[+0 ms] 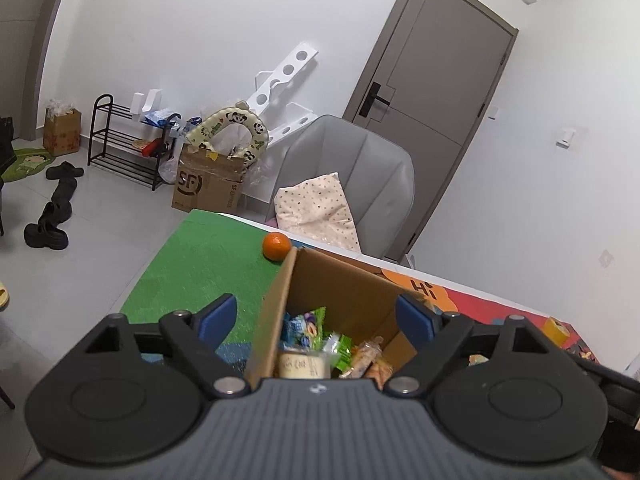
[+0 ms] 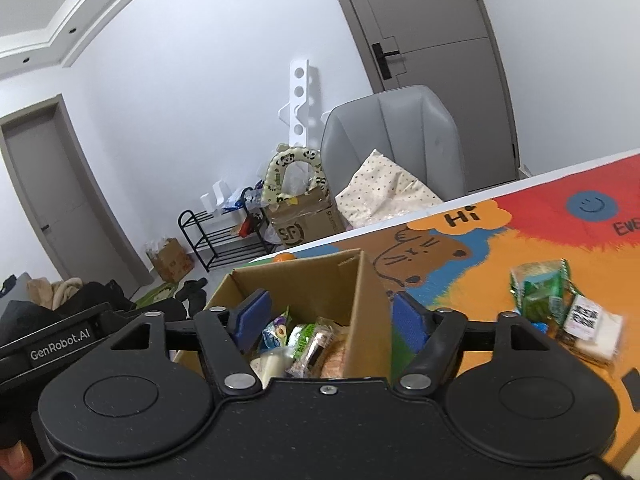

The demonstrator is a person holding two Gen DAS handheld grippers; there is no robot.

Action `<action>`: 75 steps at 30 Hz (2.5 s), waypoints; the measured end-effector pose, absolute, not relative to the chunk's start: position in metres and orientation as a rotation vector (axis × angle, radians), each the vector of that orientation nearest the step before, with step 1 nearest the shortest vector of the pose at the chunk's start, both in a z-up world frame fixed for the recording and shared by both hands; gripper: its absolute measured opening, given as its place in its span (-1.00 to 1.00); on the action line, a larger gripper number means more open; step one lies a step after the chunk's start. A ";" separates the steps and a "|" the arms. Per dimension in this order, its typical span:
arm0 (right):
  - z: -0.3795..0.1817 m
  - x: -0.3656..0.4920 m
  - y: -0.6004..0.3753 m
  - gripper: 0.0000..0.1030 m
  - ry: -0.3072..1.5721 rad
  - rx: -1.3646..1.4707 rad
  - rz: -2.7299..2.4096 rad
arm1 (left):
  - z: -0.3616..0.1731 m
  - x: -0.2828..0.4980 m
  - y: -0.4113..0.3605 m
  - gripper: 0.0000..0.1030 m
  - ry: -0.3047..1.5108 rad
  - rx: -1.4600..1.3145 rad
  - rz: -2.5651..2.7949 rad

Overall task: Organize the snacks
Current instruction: 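Open both grippers to drop the blue candy and biscuit packet into the box, then move both grippers back toward the remaining snacks on the mat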

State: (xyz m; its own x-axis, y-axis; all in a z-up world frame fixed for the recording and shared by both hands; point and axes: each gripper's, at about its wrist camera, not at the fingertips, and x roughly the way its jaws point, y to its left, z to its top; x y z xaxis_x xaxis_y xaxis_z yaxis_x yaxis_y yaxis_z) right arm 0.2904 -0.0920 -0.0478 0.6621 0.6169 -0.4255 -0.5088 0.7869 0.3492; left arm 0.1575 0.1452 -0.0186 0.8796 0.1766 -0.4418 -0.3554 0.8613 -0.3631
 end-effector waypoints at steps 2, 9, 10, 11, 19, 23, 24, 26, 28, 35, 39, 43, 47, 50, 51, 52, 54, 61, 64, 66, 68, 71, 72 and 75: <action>-0.049 0.286 -0.099 0.46 0.551 0.212 0.632 | -0.018 0.156 0.140 0.75 0.412 -0.441 0.289; -0.051 0.275 -0.132 0.71 0.532 0.240 0.589 | -0.018 0.152 0.114 0.84 0.432 -0.392 0.268; -0.051 0.274 -0.138 0.73 0.530 0.246 0.583 | -0.019 0.151 0.111 0.85 0.434 -0.388 0.267; -0.051 0.274 -0.144 0.79 0.533 0.261 0.583 | -0.019 0.151 0.108 0.86 0.436 -0.385 0.267; -0.057 0.275 -0.179 1.00 0.569 0.296 0.554 | -0.021 0.159 0.077 0.91 0.485 -0.352 0.241; -0.062 0.276 -0.193 1.00 0.582 0.289 0.522 | -0.025 0.163 0.062 0.94 0.513 -0.339 0.212; -0.064 0.277 -0.197 1.00 0.585 0.292 0.518 | -0.026 0.164 0.058 0.94 0.519 -0.335 0.205; -0.066 0.278 -0.205 1.00 0.591 0.300 0.509 | -0.027 0.166 0.050 0.94 0.527 -0.327 0.191; -0.068 0.280 -0.211 1.00 0.595 0.299 0.496 | -0.028 0.169 0.043 0.94 0.531 -0.318 0.177; -0.076 0.286 -0.236 1.00 0.608 0.308 0.468 | -0.029 0.179 0.016 0.94 0.555 -0.306 0.113; -0.081 0.291 -0.253 1.00 0.613 0.324 0.445 | -0.028 0.185 0.002 0.94 0.553 -0.297 0.100; -0.085 0.297 -0.267 1.00 0.621 0.342 0.425 | -0.028 0.192 -0.012 0.94 0.543 -0.286 0.086; -0.090 0.303 -0.275 0.99 0.621 0.346 0.414 | -0.029 0.199 -0.025 0.94 0.530 -0.272 0.074; -0.093 0.310 -0.279 0.93 0.628 0.358 0.414 | -0.030 0.205 -0.033 0.93 0.526 -0.257 0.064; -0.094 0.312 -0.280 0.87 0.631 0.359 0.414 | -0.031 0.208 -0.035 0.93 0.527 -0.253 0.061; -0.096 0.315 -0.280 0.87 0.638 0.360 0.413 | -0.032 0.210 -0.036 0.92 0.528 -0.252 0.058; -0.098 0.321 -0.281 0.86 0.647 0.368 0.412 | -0.035 0.215 -0.039 0.91 0.532 -0.247 0.051; -0.104 0.342 -0.276 0.86 0.668 0.386 0.388 | -0.041 0.236 -0.045 0.77 0.529 -0.263 0.058; -0.105 0.350 -0.271 0.86 0.668 0.371 0.353 | -0.043 0.246 -0.046 0.63 0.534 -0.270 0.068; -0.107 0.356 -0.267 0.86 0.671 0.359 0.330 | -0.045 0.254 -0.045 0.57 0.541 -0.280 0.077; -0.111 0.363 -0.261 0.86 0.676 0.341 0.312 | -0.048 0.261 -0.045 0.53 0.548 -0.284 0.090; -0.116 0.374 -0.256 0.84 0.695 0.333 0.306 | -0.052 0.271 -0.043 0.42 0.557 -0.296 0.106; -0.119 0.379 -0.254 0.81 0.703 0.330 0.307 | -0.054 0.276 -0.042 0.39 0.562 -0.301 0.111; -0.123 0.388 -0.247 0.78 0.721 0.315 0.301 | -0.059 0.288 -0.039 0.27 0.581 -0.323 0.125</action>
State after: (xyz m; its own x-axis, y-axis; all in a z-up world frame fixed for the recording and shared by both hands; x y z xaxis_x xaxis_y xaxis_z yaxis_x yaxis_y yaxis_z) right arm 0.3876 -0.2474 -0.1233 0.7124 0.3740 -0.5938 -0.1599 0.9104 0.3816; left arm 0.2879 -0.0392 -0.0589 0.8301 0.0248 -0.5571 -0.2057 0.9422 -0.2644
